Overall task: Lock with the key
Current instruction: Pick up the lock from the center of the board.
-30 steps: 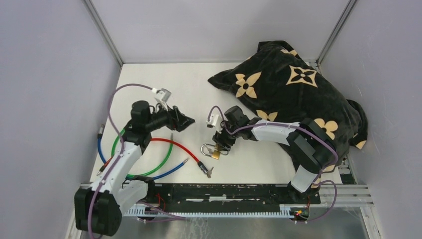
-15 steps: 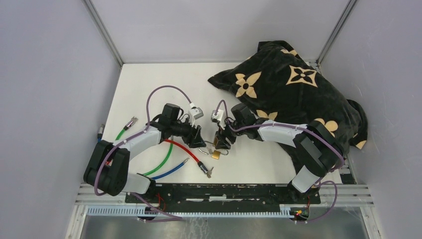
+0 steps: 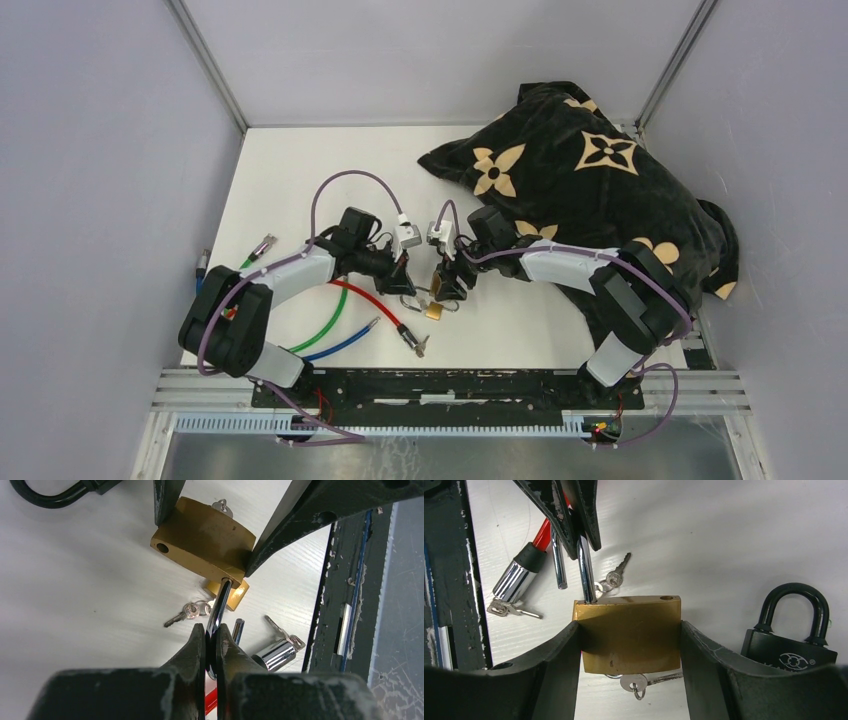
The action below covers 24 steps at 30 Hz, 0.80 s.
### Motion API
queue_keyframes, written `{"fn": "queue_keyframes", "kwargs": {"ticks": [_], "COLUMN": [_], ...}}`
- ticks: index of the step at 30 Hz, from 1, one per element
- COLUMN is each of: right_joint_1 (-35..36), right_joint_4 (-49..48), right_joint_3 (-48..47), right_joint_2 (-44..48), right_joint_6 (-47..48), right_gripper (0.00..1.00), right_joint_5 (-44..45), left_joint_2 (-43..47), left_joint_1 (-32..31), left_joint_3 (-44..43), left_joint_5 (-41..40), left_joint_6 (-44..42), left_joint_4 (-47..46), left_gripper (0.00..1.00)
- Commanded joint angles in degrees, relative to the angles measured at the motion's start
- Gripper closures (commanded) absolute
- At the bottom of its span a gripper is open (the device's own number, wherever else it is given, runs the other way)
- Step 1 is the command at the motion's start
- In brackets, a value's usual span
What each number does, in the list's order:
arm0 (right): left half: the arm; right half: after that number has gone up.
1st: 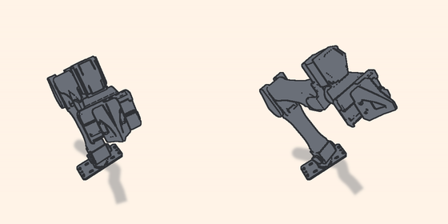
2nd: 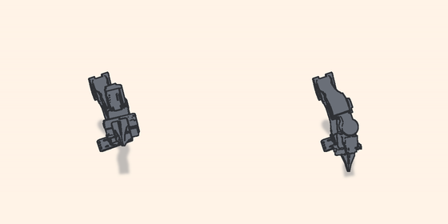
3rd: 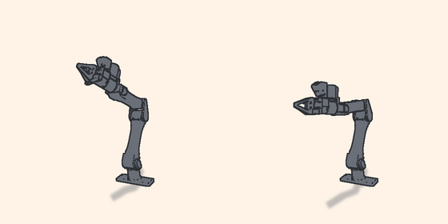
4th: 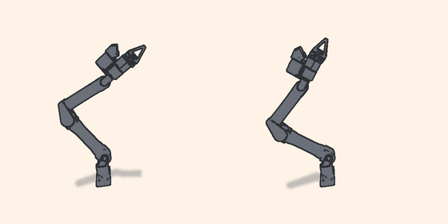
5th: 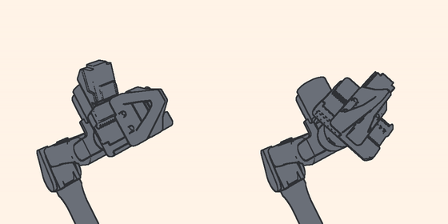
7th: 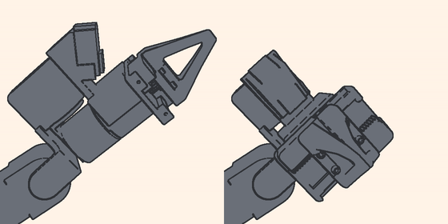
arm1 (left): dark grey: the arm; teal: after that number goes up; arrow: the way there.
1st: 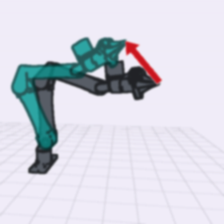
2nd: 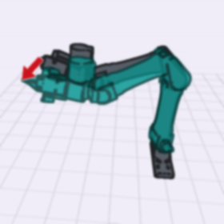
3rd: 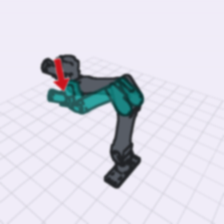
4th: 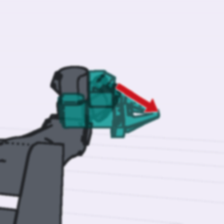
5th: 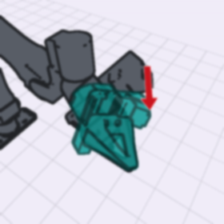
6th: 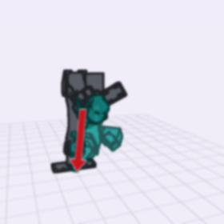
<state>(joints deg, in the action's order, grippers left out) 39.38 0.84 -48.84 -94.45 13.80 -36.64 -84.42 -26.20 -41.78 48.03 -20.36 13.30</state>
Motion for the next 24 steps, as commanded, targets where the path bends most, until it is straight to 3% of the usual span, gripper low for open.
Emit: {"fn": "queue_keyframes", "kwargs": {"ticks": [1, 6, 17, 20, 24], "right_joint_1": [0.1, -0.2, -1.0, -2.2, -3.5], "right_joint_4": [-4.3, -2.6, -16.8, -27.8, -44.9], "right_joint_3": [-2.9, -2.7, 6.1, 11.1, 15.7], "right_joint_2": [1.8, 2.2, 8.0, 9.0, 6.8], "right_joint_6": [1.0, 4.4, 1.9, -1.8, -13.4], "right_gripper": [0.76, 0.03, 0.02, 0.02, 0.02], "right_joint_5": [-7.5, -12.2, -17.9, -18.8, -19.8], "left_joint_2": [1.4, 5.8, 17.3, 20.7, 24.6], "left_joint_1": [-0.3, -0.3, -0.3, -0.3, -0.3], "left_joint_3": [-1.7, 0.2, 4.8, 6.3, 8.6], "left_joint_5": [2.9, 2.9, 3.5, 2.1, 2.6], "left_joint_6": [-5.8, -1.1, 15.3, 19.9, 22.3], "left_joint_4": [2.7, -2.7, -15.7, -22.0, -27.0], "left_gripper": [0.98, 0.98, 0.98, 0.98, 0.98]}}
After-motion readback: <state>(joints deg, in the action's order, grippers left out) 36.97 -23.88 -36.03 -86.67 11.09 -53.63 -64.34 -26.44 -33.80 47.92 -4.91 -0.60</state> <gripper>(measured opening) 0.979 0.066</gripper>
